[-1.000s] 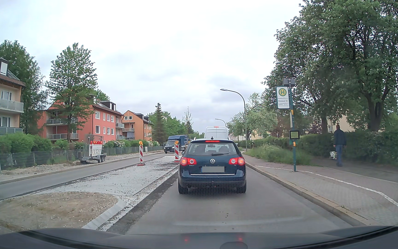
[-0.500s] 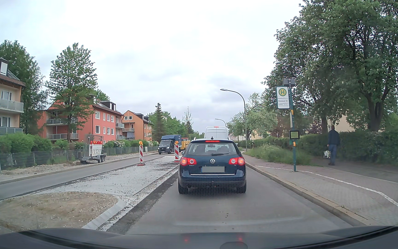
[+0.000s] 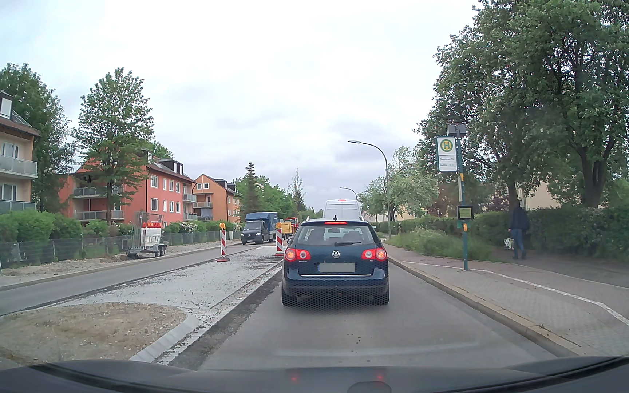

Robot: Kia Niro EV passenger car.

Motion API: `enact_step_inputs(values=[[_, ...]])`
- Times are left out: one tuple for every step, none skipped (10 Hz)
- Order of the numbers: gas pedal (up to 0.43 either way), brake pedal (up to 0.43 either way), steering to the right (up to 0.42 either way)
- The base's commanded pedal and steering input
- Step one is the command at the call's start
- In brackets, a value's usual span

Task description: Follow the waypoints while adhering to traffic rules and regulations

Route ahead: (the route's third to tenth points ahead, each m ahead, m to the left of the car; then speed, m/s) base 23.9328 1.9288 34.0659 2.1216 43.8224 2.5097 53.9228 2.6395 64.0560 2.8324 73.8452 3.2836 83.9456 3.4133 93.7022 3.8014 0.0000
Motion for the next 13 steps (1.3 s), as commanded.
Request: enact_step_inputs(values=[[0.0, 0.262, -0.011], [0.0, 0.256, -0.011], [0.0, 0.256, -0.011], [0.0, 0.256, -0.011], [0.0, 0.256, -0.011], [0.0, 0.256, -0.011], [0.0, 0.256, -0.011], [0.0, 0.262, -0.011], [0.0, 0.256, -0.011], [0.0, 0.256, -0.011], [0.0, 0.256, -0.011], [0.0, 0.256, -0.011], [0.0, 0.256, -0.011]])
